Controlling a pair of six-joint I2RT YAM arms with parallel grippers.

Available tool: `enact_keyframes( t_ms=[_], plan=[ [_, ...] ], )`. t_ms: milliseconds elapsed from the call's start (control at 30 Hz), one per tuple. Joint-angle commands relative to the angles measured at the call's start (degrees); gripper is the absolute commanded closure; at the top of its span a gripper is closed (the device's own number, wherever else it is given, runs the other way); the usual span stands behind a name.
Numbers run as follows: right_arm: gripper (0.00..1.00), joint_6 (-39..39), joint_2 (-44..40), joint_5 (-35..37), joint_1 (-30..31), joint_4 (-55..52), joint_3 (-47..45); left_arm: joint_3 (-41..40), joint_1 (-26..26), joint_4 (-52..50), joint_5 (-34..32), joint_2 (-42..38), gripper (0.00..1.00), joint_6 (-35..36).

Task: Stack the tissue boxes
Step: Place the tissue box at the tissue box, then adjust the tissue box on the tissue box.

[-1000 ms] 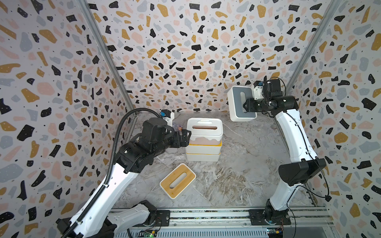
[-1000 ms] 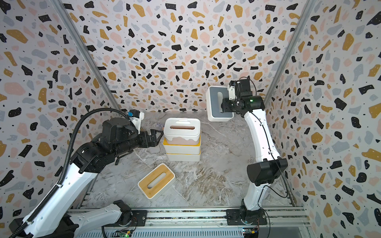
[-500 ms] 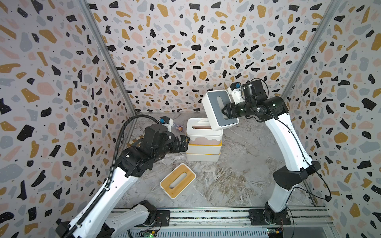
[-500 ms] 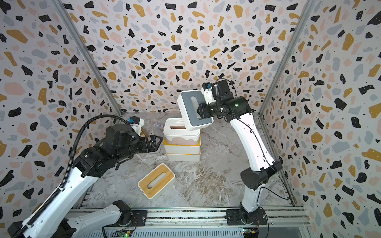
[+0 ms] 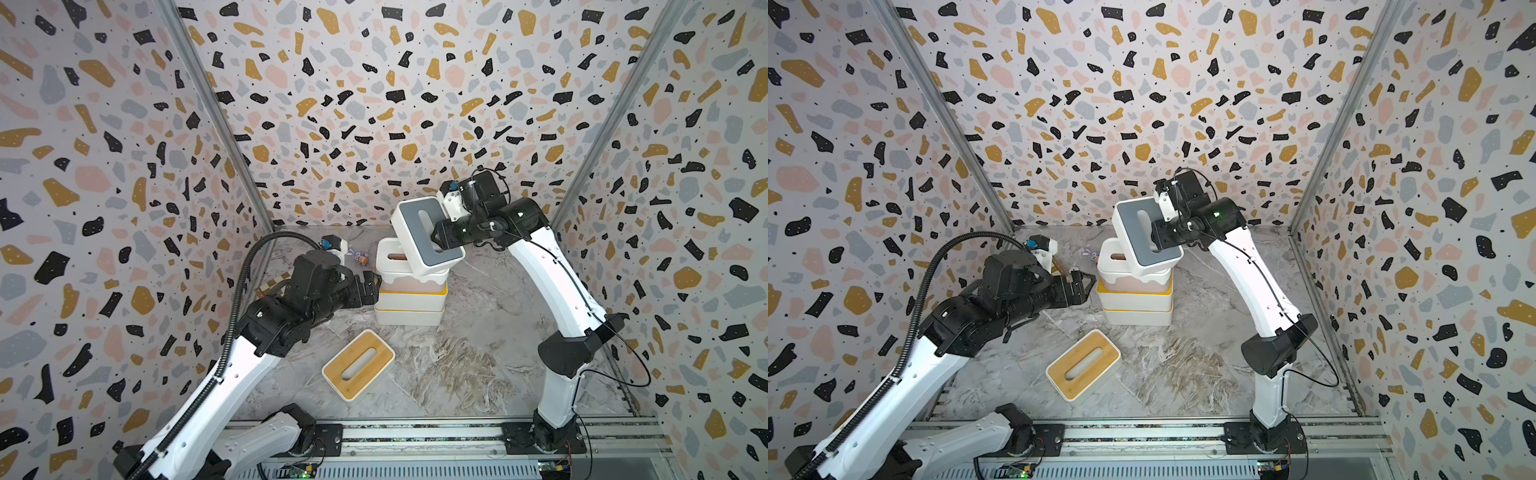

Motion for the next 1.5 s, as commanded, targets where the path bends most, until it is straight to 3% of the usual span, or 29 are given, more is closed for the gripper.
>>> enact_keyframes(
  t_ms=[0, 167, 567, 733, 967, 1133, 1300, 1467],
  plan=[
    [0.71, 0.3, -0.2, 0.8, 0.5, 0.0, 3.9, -0.5, 0.2, 1.9, -0.8, -0.2, 0.00, -0.1],
    [0.67, 0.1, 1.2, 0.5, 0.8, 0.0, 4.5, -0.7, 0.2, 2.2, -0.8, 0.0, 0.00, -0.1],
    [0.41, -1.4, 2.8, 0.1, 2.4, -0.9, 6.7, 0.3, 0.2, 2.7, -0.8, 0.7, 0.01, 0.0],
    [0.37, -1.4, 2.9, 0.6, 2.4, -0.5, 7.4, 1.1, 0.2, 3.3, -1.4, 1.0, 0.01, 0.1],
    [0.24, 1.6, -2.3, 1.3, 1.4, 4.4, 7.5, 7.0, 2.1, 4.9, -1.7, 3.9, 0.00, 4.7],
    [0.23, 6.5, -13.1, 0.6, -2.9, 9.2, -3.4, 12.5, 7.9, 8.5, 5.7, 9.7, 0.00, 5.5],
    [0.21, 10.9, -27.8, -4.3, -3.9, 19.2, -24.7, 15.6, 13.7, 14.4, 14.6, 16.0, 0.00, 2.9],
    [0.19, 16.0, -35.6, -11.8, -3.5, 27.8, -40.7, 19.9, 15.5, 15.2, 18.3, 23.7, 0.01, 3.4]
  ],
)
